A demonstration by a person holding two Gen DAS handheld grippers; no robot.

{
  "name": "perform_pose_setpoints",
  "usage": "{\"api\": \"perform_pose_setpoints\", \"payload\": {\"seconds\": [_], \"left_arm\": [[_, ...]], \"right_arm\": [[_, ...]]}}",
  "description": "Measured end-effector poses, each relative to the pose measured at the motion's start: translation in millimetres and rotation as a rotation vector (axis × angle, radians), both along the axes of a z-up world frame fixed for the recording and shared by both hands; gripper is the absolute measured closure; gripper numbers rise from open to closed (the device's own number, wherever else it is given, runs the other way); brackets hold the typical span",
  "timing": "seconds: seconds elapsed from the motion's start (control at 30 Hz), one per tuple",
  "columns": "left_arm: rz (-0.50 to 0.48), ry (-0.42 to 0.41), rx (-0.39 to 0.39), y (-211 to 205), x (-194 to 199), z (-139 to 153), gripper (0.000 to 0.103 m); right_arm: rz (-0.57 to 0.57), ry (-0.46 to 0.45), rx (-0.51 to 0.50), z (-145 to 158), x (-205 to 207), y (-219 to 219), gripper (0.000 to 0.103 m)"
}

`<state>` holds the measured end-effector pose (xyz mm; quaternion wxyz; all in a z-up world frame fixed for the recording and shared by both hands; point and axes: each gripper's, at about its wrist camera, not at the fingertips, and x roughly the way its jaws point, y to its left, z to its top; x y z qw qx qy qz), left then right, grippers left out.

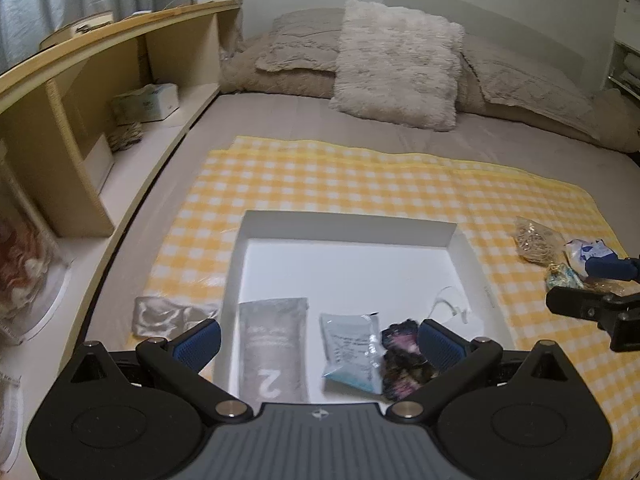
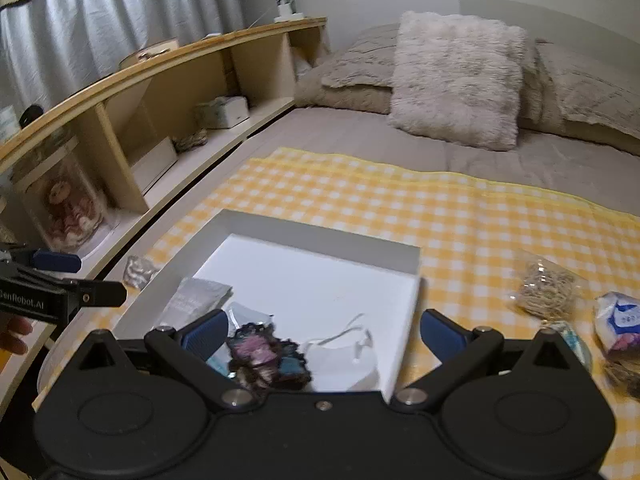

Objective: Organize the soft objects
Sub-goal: 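Withdraw both tools from the box toward the remaining items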

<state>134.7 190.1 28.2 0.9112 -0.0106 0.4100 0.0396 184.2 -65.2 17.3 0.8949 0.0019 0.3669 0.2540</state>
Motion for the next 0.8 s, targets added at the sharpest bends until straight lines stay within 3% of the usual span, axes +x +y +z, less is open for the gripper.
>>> {"api": "perform_pose_setpoints", "payload": {"seconds": [0.27,0.8], "left_arm": [[-0.034,-0.034,-0.020,-39.0,21.0,1.7,0.000],[-0.209,-0.043,-0.020,-156.1,73.0,-20.7,0.000]], "right_arm": [[-0.082,-0.014,0.005,3.2,9.9,-45.1,0.000],[-0.277,-0.043,-0.025,-6.4,24.7,-162.2,0.000]]}}
